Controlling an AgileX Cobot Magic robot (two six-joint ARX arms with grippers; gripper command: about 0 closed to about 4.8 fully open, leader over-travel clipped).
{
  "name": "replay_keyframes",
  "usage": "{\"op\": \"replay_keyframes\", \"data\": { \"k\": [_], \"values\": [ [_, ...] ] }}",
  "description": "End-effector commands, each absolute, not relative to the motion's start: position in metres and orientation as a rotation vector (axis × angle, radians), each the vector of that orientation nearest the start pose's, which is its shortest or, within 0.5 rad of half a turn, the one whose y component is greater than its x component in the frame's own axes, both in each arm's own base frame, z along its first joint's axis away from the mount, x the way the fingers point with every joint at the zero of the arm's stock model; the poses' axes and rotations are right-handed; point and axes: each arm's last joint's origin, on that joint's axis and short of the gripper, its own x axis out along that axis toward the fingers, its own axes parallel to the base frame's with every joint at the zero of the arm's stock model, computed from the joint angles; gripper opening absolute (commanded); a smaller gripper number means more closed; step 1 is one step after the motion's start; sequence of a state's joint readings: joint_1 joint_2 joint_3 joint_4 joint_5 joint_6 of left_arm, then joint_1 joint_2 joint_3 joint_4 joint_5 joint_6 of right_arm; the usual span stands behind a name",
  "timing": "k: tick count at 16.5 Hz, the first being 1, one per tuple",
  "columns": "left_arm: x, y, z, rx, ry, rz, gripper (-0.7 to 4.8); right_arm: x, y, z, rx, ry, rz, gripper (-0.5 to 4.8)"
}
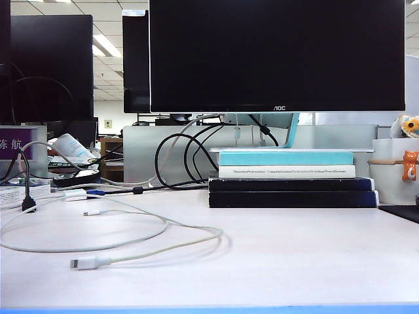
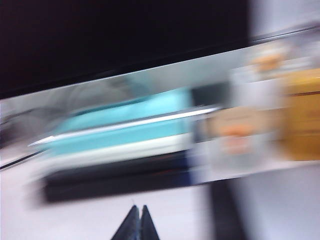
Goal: Unfold the white charging cable into a straight cable.
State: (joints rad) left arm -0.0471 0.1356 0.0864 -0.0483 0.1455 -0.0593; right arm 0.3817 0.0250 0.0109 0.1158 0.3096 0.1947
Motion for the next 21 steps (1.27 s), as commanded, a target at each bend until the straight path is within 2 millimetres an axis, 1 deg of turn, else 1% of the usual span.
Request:
{"op": "replay_keyframes", "data": {
  "k": [1,5,6,7,8,10,11,13,15,16,17,19,20,21],
  "values": [
    [0.102,-0.006,0.179,-0.059,0.093,-0.086,-0.06,0.096,-0.001,0.175,0.220,-0.140,-0.201,-0.04],
    [0.102,-0.006,0.179,-0.059,0.092,-0.074,-0.06,0.094,-0.022,0.171,0.200,-0.119,-0.431,-0.04],
    [0.102,-0.006,0.179,-0.059,0.093,-0.074,-0.06,0.094,-0.024,0.164,0.195,-0.053,-0.466,-0.05],
    [0.102,-0.006,0.179,-0.059,0.093,-0.070,-0.06,0.094,-0.022,0.151,0.192,0.091,-0.382,-0.04],
    [0.102,-0.006,0.179,-0.059,0.094,-0.074,-0.06,0.095,-0.020,0.153,0.197,0.079,-0.315,-0.04],
    [0.102,-0.005,0.174,-0.057,0.133,-0.050,-0.06,0.096,-0.014,0.151,0.211,0.116,-0.110,-0.04],
    [0.102,-0.005,0.172,-0.058,0.153,-0.067,-0.06,0.096,-0.012,0.151,0.215,0.118,-0.046,-0.04],
    [0.101,-0.005,0.168,-0.058,0.162,-0.064,-0.06,0.096,-0.011,0.151,0.214,0.120,-0.031,-0.05],
    [0.104,-0.005,0.165,-0.060,0.027,-0.065,-0.06,0.096,-0.009,0.152,0.213,0.117,-0.017,-0.04],
    [0.103,-0.005,0.163,-0.060,0.041,-0.067,-0.06,0.097,-0.009,0.152,0.213,0.116,-0.010,-0.04],
    [0.102,-0.006,0.155,-0.059,0.128,-0.068,-0.06,0.097,-0.009,0.152,0.213,0.115,-0.010,-0.04],
    [0.099,-0.006,0.147,-0.056,0.205,-0.063,-0.06,0.097,-0.009,0.152,0.213,0.116,-0.009,-0.05],
    [0.096,-0.006,0.151,-0.059,0.155,-0.086,-0.06,0.097,-0.008,0.152,0.212,0.116,-0.003,-0.04],
    [0.097,-0.005,0.156,-0.060,0.093,-0.078,-0.06,0.097,-0.007,0.152,0.212,0.118,0.009,-0.05]
  ]
}}
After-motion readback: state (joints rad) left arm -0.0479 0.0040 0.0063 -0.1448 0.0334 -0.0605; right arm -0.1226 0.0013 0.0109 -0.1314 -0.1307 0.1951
